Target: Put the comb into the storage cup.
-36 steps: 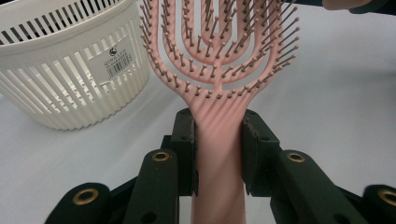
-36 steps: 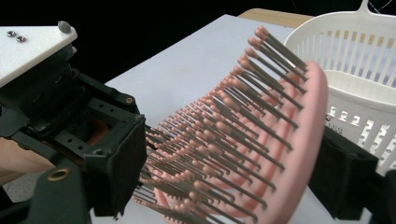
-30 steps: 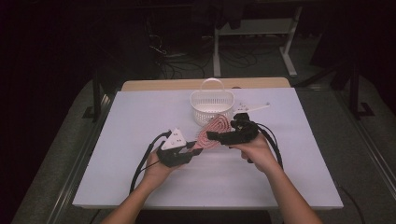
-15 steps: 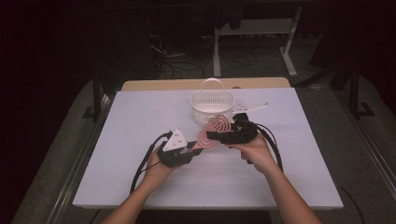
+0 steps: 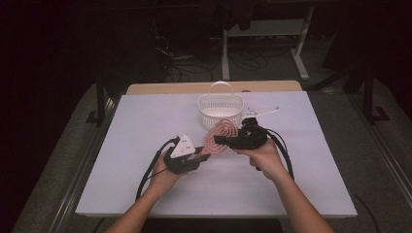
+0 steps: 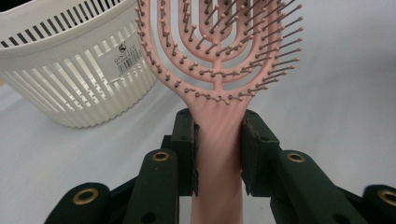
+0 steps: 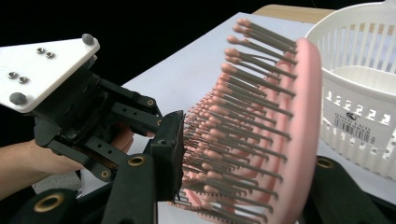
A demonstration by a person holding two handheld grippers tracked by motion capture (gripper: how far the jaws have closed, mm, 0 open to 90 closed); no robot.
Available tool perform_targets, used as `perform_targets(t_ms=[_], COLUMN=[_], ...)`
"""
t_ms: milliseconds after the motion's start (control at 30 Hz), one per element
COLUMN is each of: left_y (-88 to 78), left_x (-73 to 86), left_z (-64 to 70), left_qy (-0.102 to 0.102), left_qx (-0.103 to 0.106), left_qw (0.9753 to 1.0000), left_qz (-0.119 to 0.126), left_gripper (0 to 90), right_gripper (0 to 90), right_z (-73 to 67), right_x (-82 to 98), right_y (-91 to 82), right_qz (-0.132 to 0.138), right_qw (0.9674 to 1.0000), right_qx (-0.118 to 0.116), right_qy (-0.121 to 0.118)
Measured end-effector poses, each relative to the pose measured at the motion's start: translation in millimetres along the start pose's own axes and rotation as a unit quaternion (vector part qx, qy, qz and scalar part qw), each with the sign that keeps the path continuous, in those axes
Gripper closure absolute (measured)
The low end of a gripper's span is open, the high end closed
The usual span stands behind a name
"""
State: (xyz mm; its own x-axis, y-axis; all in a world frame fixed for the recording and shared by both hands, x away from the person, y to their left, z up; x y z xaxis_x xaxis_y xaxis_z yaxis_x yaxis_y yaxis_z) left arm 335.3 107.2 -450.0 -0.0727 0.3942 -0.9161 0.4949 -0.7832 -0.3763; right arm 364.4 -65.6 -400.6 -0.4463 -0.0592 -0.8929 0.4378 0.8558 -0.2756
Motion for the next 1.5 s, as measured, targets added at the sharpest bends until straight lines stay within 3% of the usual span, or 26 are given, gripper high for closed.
perform_targets(t_ms=[567,1000,1500], left_y=[0.5,0.1,-4.5], left_x=[-1.1,-1.9,-3.0], left_z=[0.4,-1.8,-5.0], left_qy=[0.012,0.001,-0.026], left_qx=[0.0,0.007,0.029], left_qw=[0.9999,1.0,0.9991], left_qz=[0.0,0.005,0.013], left_gripper=[70.8,69.8,52.1], right_gripper=[62.2,62.6,62.7], right_z=[-4.6,-6.6,-0.4], right_x=[-4.0,-5.3,-7.8], right_y=[-1.7,-2.5,-8.4], right_qz=[0.018,0.028,0.044], right_qw=[0.9994,0.9994,0.999], right_qx=[-0.026,-0.021,0.002], right_qy=[0.012,0.006,0.001])
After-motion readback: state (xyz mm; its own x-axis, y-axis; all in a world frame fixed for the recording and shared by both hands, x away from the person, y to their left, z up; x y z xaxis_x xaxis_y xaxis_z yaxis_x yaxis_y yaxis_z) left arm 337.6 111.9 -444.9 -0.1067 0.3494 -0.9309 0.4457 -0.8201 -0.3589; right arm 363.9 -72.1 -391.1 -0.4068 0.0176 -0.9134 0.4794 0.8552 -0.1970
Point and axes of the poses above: each handheld gripper's, and its own axes: y roughly forward along the jaws, x roughly out of its underside, z roughly to its right, the point moved 5 cm from there along y, roughly forward along the jaws, and after that the axes turned 9 degrees about z, right-handed, at the moved point
